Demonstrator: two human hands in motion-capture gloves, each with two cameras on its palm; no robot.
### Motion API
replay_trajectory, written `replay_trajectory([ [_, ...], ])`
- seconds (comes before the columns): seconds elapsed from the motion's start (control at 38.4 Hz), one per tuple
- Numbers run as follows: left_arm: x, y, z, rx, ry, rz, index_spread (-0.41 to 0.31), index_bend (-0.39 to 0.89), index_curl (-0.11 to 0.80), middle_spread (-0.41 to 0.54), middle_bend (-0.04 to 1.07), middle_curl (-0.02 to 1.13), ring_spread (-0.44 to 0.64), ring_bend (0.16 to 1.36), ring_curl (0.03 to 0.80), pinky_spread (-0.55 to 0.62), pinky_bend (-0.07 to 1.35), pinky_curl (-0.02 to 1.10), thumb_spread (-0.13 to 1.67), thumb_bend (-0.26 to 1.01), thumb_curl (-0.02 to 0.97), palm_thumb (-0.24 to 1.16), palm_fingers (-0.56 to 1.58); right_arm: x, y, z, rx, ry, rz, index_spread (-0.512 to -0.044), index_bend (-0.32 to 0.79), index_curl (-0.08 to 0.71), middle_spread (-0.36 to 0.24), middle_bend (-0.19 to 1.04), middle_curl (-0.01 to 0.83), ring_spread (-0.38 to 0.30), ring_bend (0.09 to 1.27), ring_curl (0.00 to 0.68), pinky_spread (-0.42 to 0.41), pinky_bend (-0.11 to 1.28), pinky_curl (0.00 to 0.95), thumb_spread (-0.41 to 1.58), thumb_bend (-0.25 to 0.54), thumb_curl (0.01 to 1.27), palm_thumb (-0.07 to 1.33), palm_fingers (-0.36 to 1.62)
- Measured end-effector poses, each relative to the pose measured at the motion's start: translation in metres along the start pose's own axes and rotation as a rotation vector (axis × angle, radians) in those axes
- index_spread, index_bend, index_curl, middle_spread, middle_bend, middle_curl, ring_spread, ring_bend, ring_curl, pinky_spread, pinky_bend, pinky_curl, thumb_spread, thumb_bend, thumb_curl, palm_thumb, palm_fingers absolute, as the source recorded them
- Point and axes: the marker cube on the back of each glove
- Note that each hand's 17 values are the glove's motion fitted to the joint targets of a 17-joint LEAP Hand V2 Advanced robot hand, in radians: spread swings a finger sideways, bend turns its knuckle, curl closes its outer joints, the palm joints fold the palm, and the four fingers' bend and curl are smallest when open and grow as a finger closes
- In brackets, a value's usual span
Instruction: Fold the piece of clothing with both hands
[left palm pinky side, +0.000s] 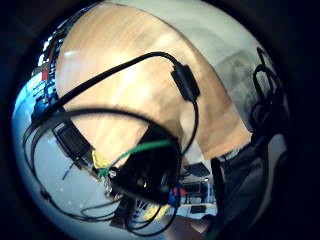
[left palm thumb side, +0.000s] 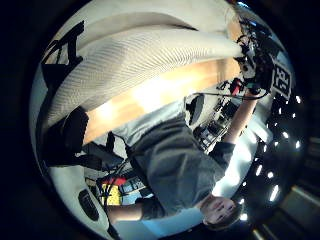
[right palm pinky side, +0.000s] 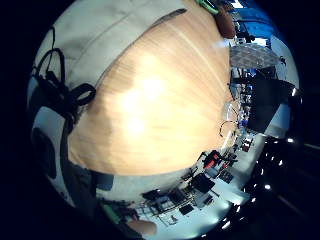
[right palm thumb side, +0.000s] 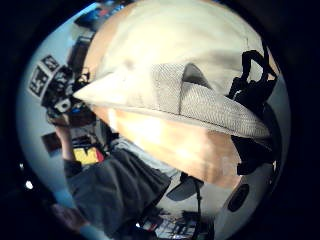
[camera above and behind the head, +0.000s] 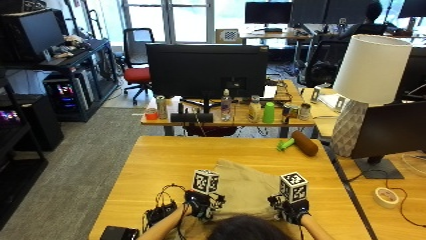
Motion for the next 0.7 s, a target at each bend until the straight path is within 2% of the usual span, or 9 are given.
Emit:
replay_trajectory([
  [0.18, 0.017, 0.043, -0.032, -0.078, -0.017, 0.084, -0.311, 0.17, 0.406, -0.311, 0.25, 0.44, -0.37, 0.49, 0.387, -0.52, 0.71, 0.38, 1.14, 0.05, 0.306, 0.81, 1.28, -0.011, 0.027, -0.043, -0.029, -0.045, -0.059, -0.276, 0.18, 0.408, -0.177, 0.21, 0.403, -0.212, 0.61, 0.424, -0.355, 0.59, 0.362, 0.96, 0.012, 0.34, 1.12, 1.32],
  [0.34, 0.017, 0.058, -0.074, -0.058, -0.004, 0.075, -0.3, 0.15, 0.409, -0.314, 0.27, 0.46, -0.37, 0.49, 0.401, -0.51, 0.72, 0.39, 1.17, 0.05, 0.316, 0.83, 1.28, -0.011, 0.032, -0.083, -0.049, -0.016, -0.054, -0.278, 0.18, 0.415, -0.179, 0.22, 0.415, -0.215, 0.6, 0.426, -0.353, 0.58, 0.364, 0.95, -0.008, 0.34, 1.14, 1.32],
  [0.44, 0.006, 0.044, -0.104, 0.018, -0.012, -0.012, -0.294, 0.15, 0.408, -0.313, 0.29, 0.48, -0.36, 0.51, 0.411, -0.5, 0.72, 0.4, 1.15, 0.04, 0.347, 0.85, 1.26, -0.003, 0.014, -0.103, -0.08, 0.004, 0.001, -0.278, 0.18, 0.417, -0.182, 0.22, 0.422, -0.215, 0.6, 0.427, -0.353, 0.58, 0.365, 0.94, -0.014, 0.34, 1.13, 1.32],
  [0.63, -0.028, -0.014, -0.136, 0.091, -0.034, -0.201, -0.285, 0.15, 0.41, -0.313, 0.29, 0.49, -0.36, 0.51, 0.424, -0.49, 0.73, 0.41, 1.1, 0.01, 0.4, 0.88, 1.25, 0.017, -0.047, -0.106, -0.147, -0.012, 0.088, -0.278, 0.16, 0.416, -0.185, 0.23, 0.432, -0.216, 0.6, 0.429, -0.352, 0.59, 0.372, 0.95, -0.014, 0.33, 1.13, 1.31],
  [0.7, -0.025, -0.007, -0.14, 0.065, -0.012, -0.311, -0.283, 0.15, 0.412, -0.314, 0.3, 0.5, -0.35, 0.51, 0.428, -0.48, 0.72, 0.41, 1.08, 0.0, 0.419, 0.88, 1.24, 0.02, -0.067, -0.105, -0.154, -0.024, 0.132, -0.284, 0.16, 0.414, -0.185, 0.24, 0.436, -0.217, 0.6, 0.43, -0.348, 0.59, 0.375, 0.96, -0.012, 0.33, 1.14, 1.31],
])
